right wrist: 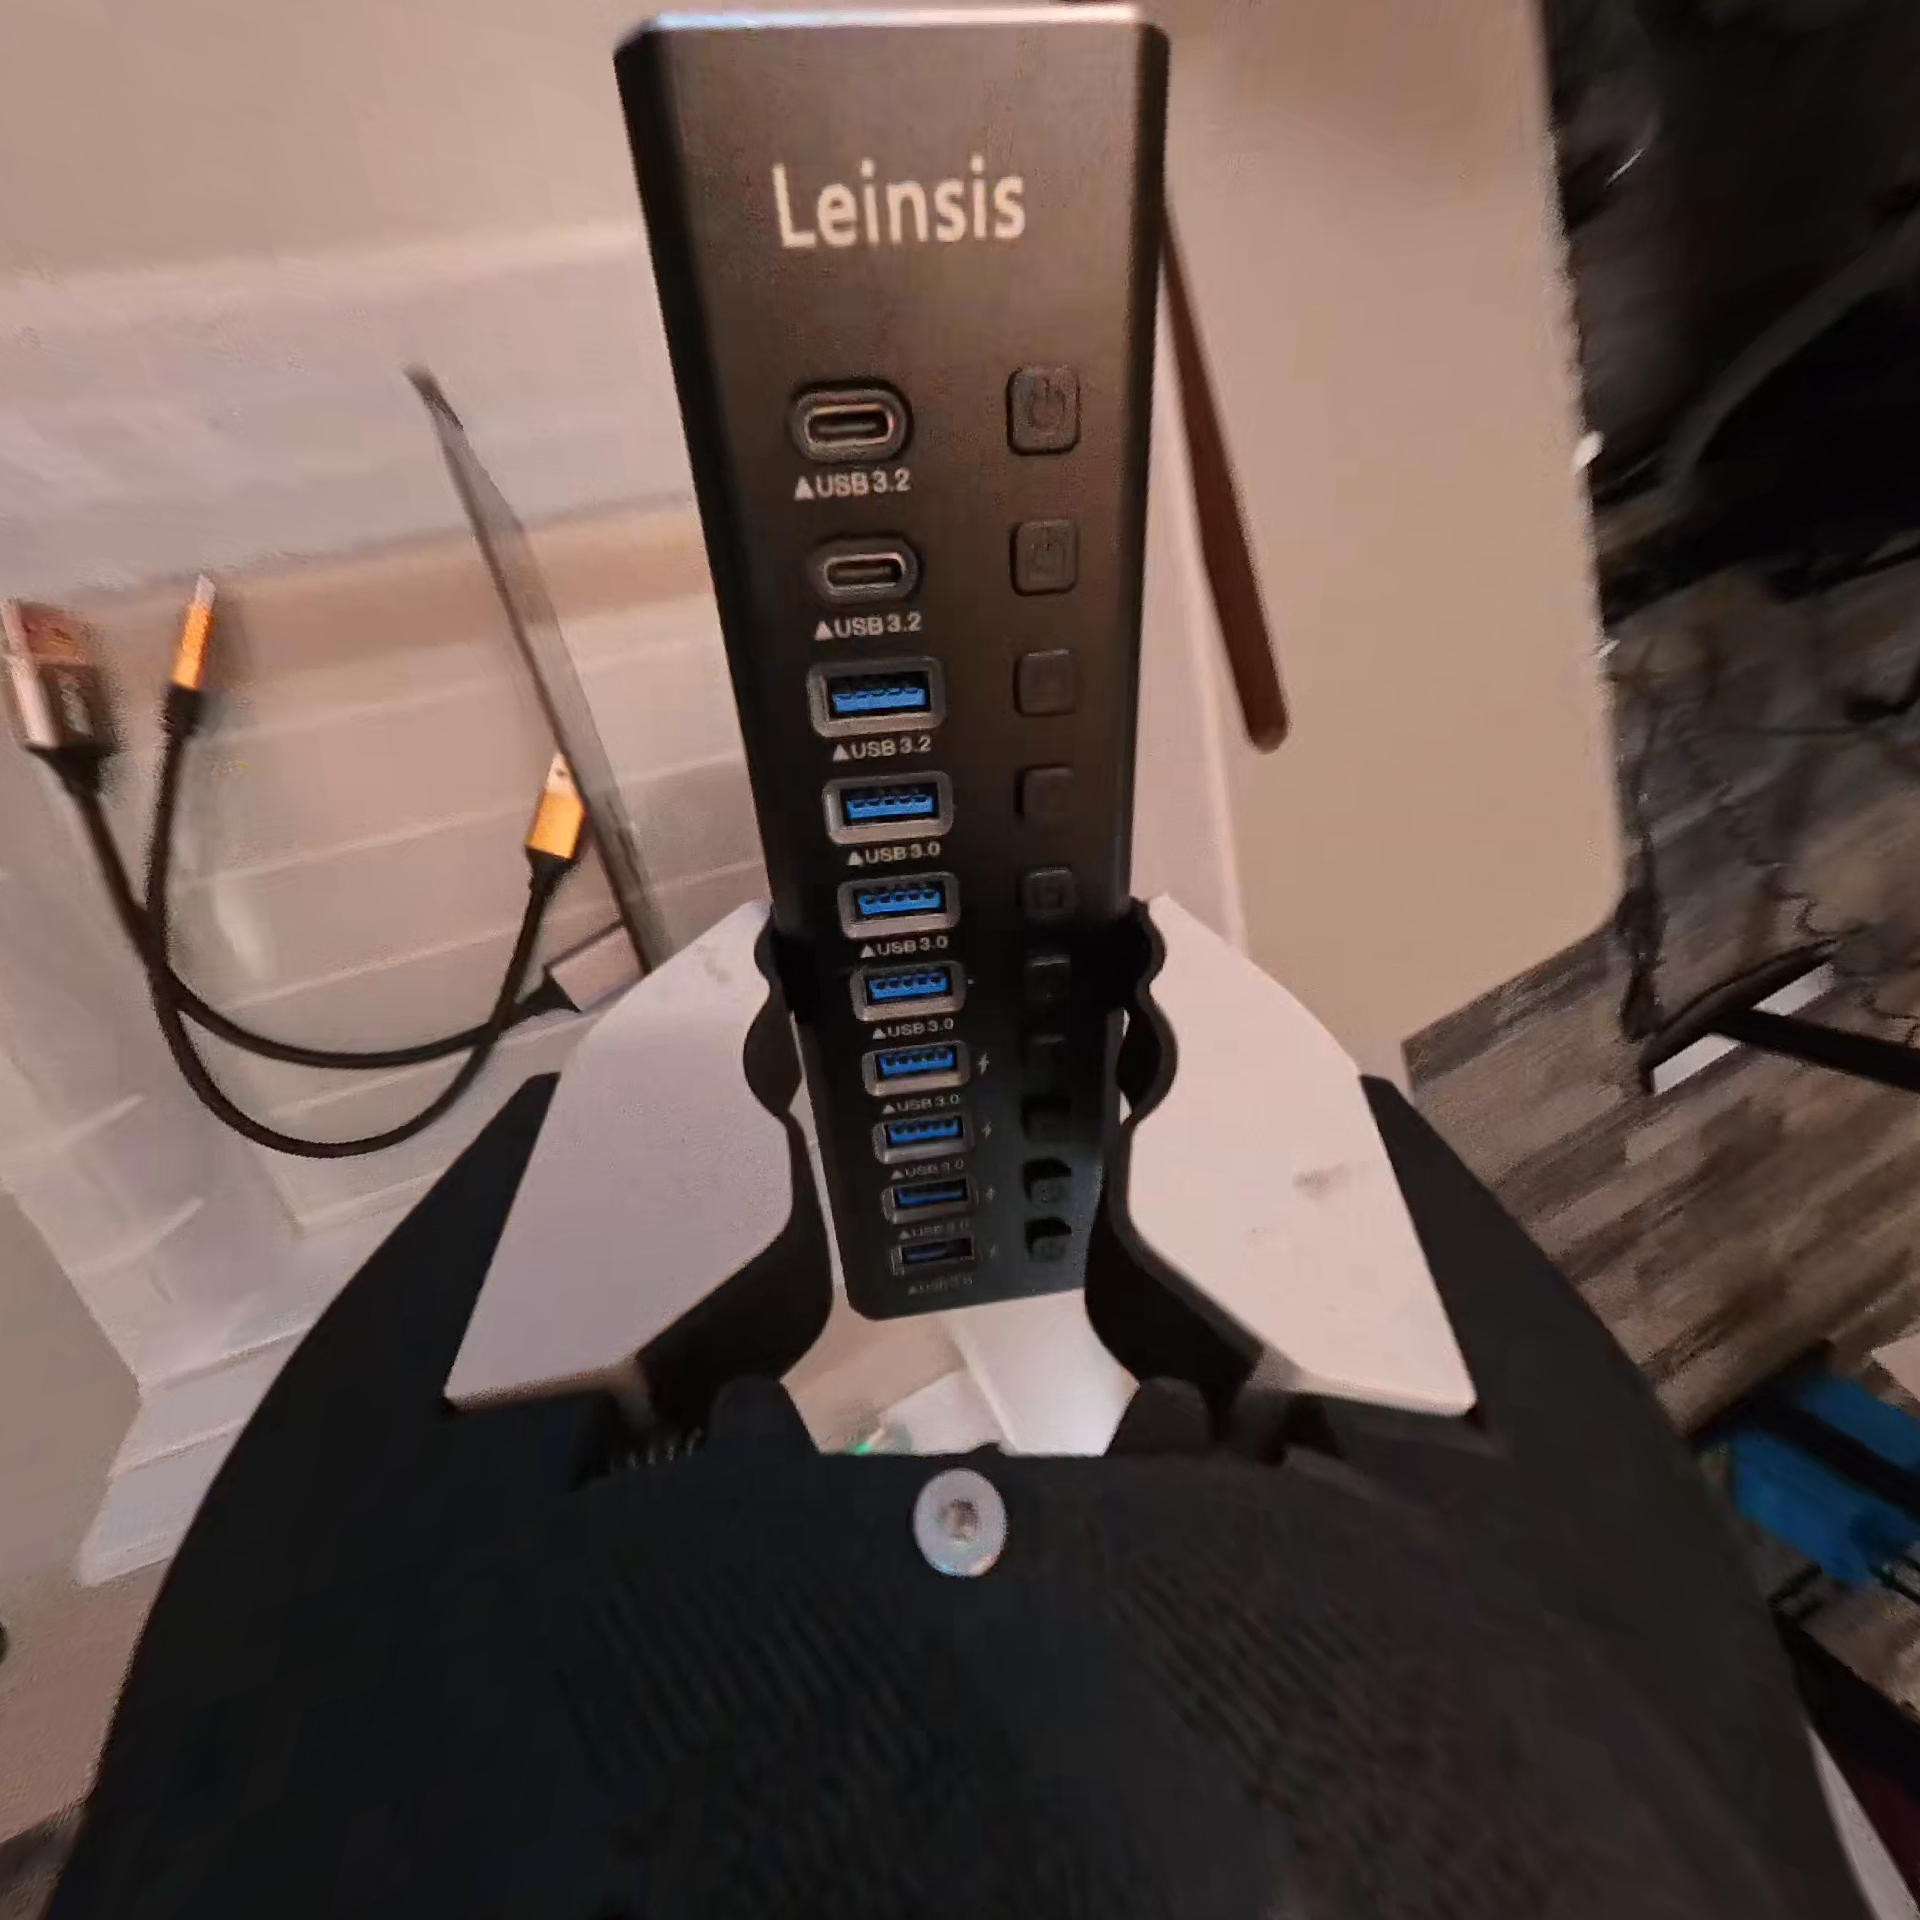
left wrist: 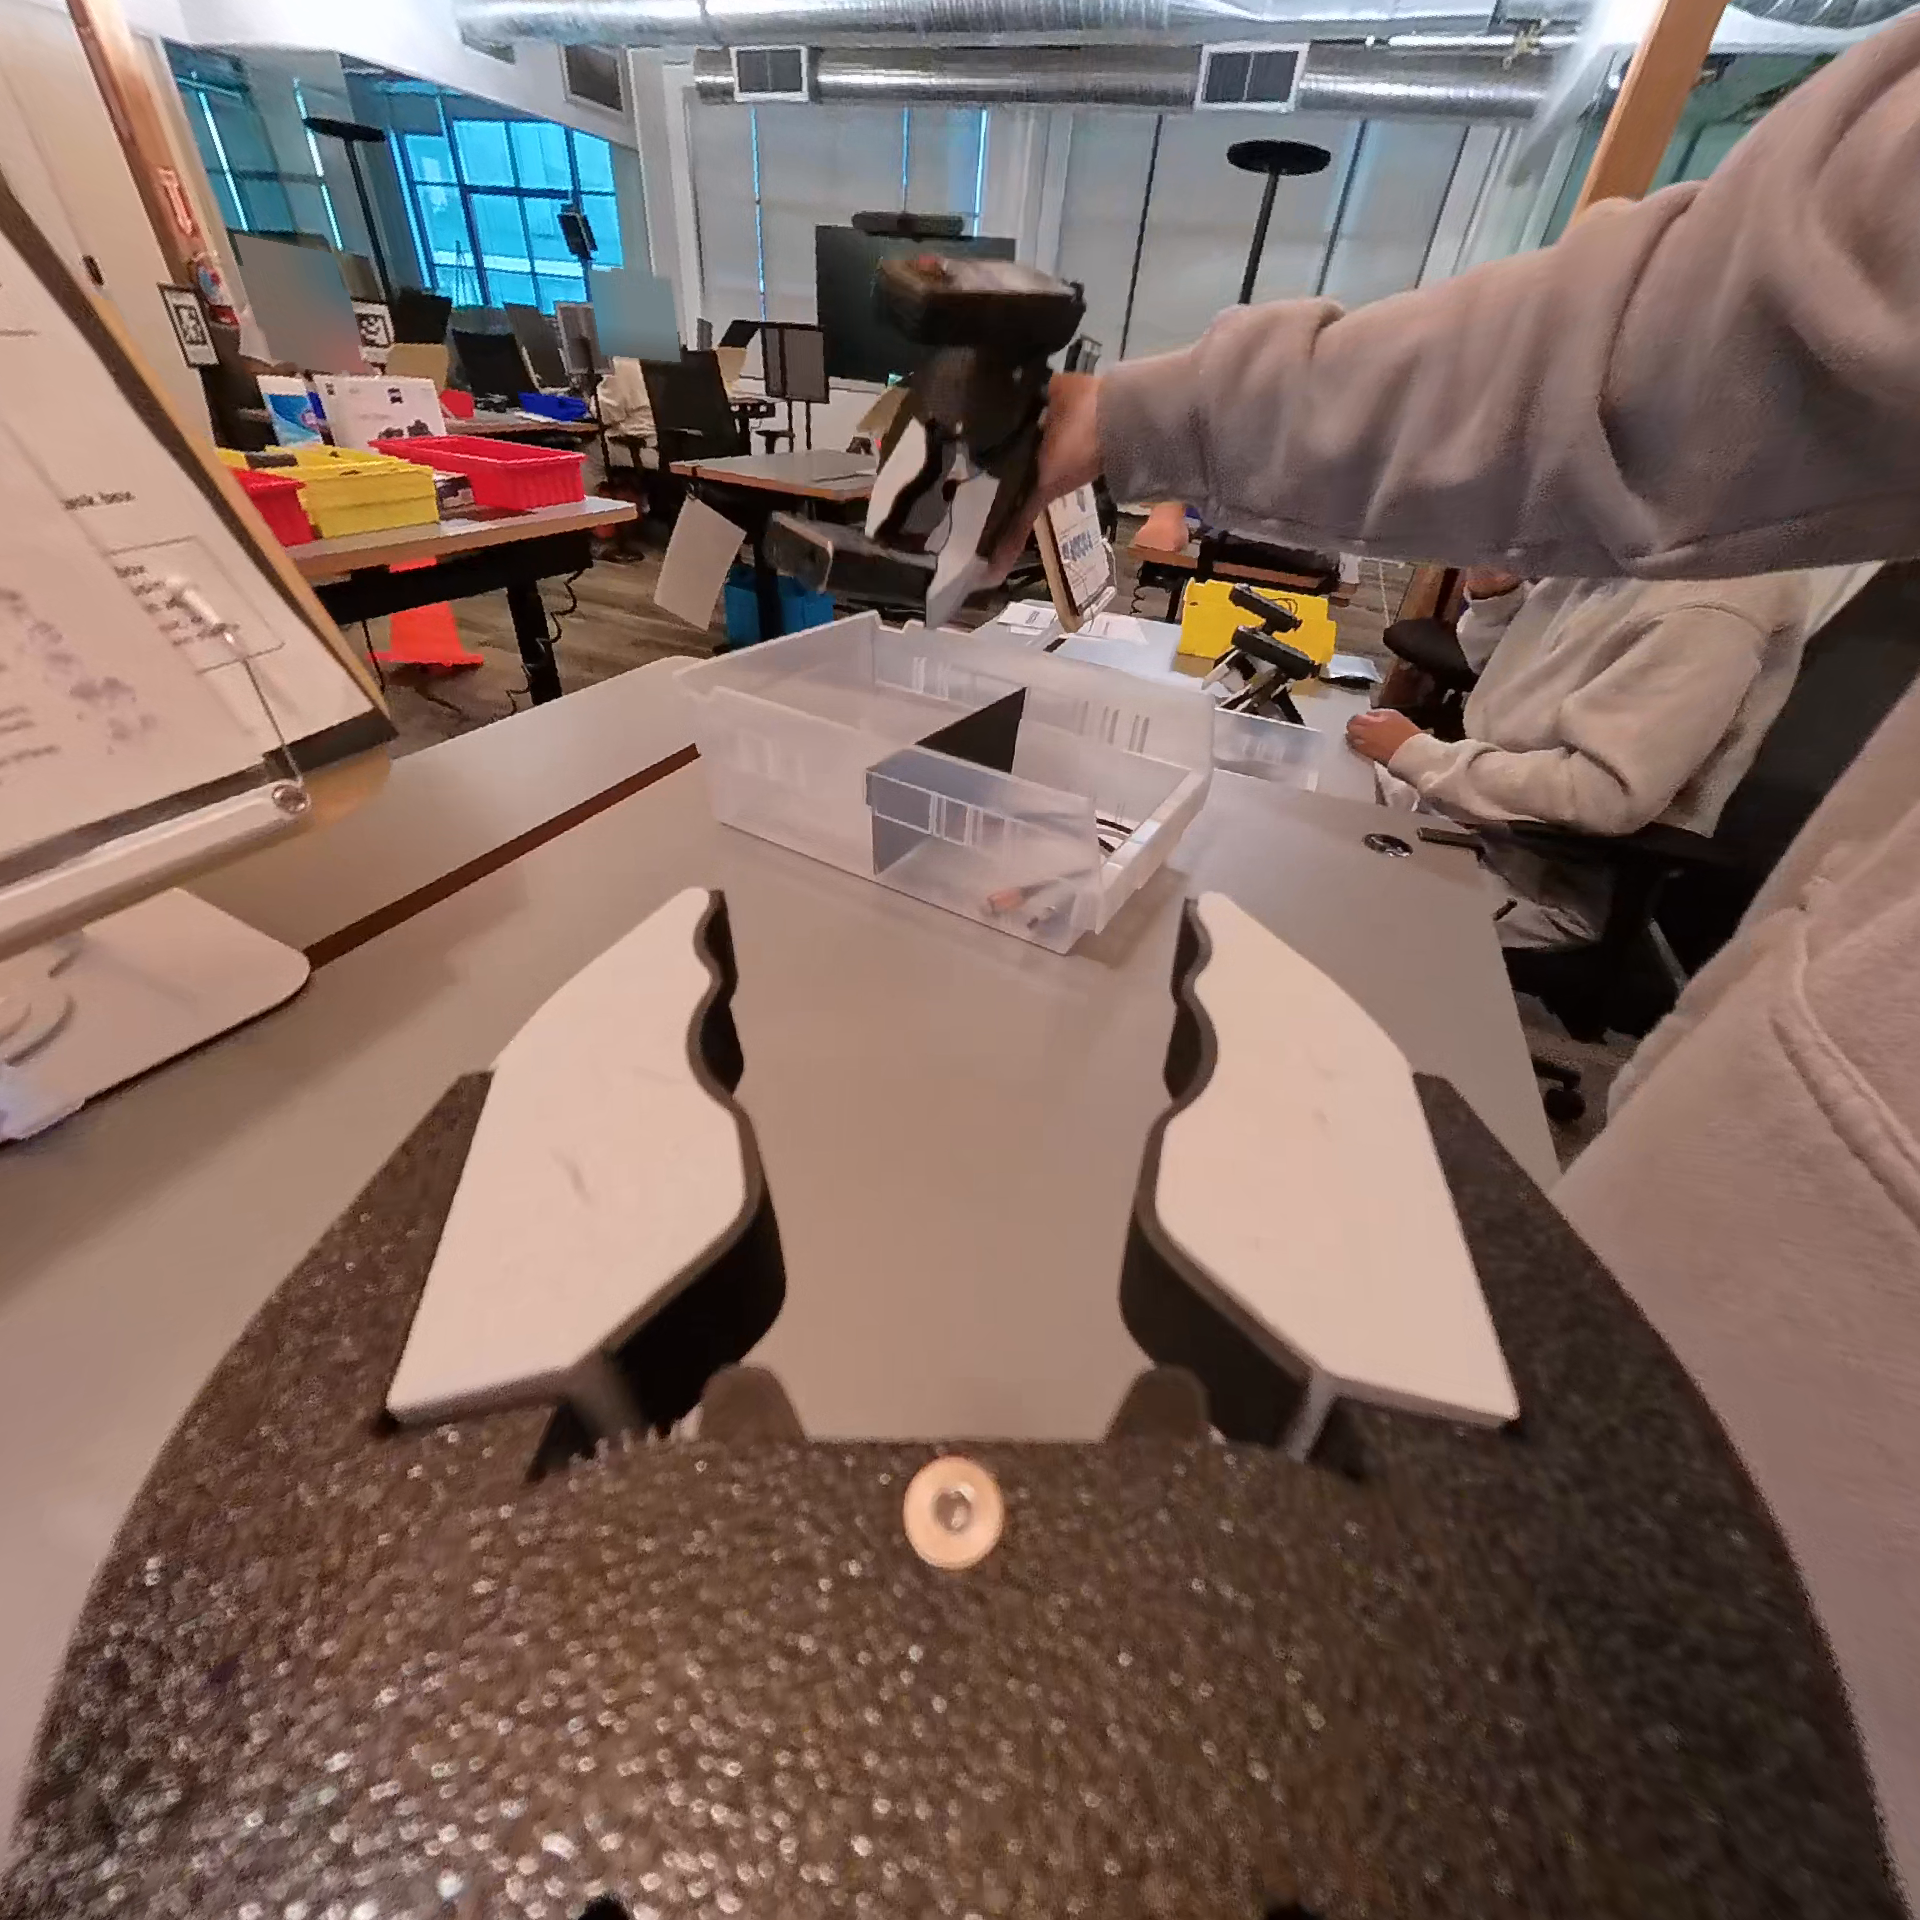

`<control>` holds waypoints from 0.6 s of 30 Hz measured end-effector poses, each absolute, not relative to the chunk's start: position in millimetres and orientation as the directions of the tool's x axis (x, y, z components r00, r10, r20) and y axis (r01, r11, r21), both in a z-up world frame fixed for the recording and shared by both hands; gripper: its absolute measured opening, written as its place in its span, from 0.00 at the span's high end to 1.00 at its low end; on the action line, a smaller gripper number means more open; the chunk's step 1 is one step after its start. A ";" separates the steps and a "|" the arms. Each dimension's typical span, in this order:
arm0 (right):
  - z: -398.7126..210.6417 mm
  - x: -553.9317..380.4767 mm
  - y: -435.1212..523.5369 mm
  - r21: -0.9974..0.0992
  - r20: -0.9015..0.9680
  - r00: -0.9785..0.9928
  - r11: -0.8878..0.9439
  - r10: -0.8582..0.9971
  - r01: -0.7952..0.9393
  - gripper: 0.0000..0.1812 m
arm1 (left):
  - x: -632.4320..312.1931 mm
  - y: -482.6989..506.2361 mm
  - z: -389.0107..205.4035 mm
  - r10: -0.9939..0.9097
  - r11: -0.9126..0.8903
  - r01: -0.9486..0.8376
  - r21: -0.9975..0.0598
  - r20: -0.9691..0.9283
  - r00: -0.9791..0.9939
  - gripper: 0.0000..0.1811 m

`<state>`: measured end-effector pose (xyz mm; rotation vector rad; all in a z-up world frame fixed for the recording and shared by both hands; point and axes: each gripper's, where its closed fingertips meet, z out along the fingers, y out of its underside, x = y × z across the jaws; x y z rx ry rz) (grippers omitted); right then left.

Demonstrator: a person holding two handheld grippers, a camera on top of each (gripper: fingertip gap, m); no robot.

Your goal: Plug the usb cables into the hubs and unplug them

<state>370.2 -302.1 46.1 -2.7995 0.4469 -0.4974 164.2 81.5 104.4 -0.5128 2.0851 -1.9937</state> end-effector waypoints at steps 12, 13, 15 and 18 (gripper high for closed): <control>-67.5 377.1 -300.3 -0.045 -0.007 0.947 -0.946 -0.321 -0.321 0.66 | 163.2 109.6 91.2 -0.487 0.018 -0.153 -0.988 0.125 -0.864 0.57; -74.2 371.1 -304.9 0.014 -0.039 0.949 -0.950 -0.313 -0.313 0.67 | 163.1 112.4 90.0 -0.495 0.012 -0.160 -0.987 0.134 -0.859 0.58; -85.8 363.4 -313.1 0.111 -0.050 0.965 -0.962 -0.256 -0.250 0.67 | 163.6 117.4 88.1 -0.512 0.007 -0.166 -0.986 0.139 -0.847 0.58; -88.4 366.6 -312.0 0.152 -0.016 0.973 -0.963 -0.230 -0.225 0.67 | 165.5 123.8 88.5 -0.528 -0.002 -0.167 -0.986 0.143 -0.837 0.58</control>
